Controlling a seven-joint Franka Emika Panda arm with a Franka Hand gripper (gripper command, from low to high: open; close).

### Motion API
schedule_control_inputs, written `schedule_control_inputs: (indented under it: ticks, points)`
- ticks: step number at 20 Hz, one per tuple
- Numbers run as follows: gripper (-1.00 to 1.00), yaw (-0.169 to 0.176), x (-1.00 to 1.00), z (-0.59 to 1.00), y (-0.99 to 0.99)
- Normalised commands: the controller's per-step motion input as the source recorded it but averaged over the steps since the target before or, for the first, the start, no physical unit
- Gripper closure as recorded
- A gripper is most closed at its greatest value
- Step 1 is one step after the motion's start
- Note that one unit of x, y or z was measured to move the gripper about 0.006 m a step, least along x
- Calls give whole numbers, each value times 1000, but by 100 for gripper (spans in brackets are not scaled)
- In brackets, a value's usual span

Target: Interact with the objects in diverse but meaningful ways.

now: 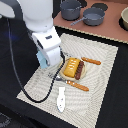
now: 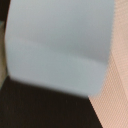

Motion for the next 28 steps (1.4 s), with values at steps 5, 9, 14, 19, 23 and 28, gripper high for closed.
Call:
schedule_control_inputs:
  ticks: [5,9,14,19,23,28]
  points:
    - [-100,-79,115,987,-134]
    - [-100,-207,389,686,-4]
    - [-100,-232,355,491,-20]
    - [-100,-169,546,427,-234]
    - [-100,-132,683,421,-309]
    - [-100,-95,732,162,-567]
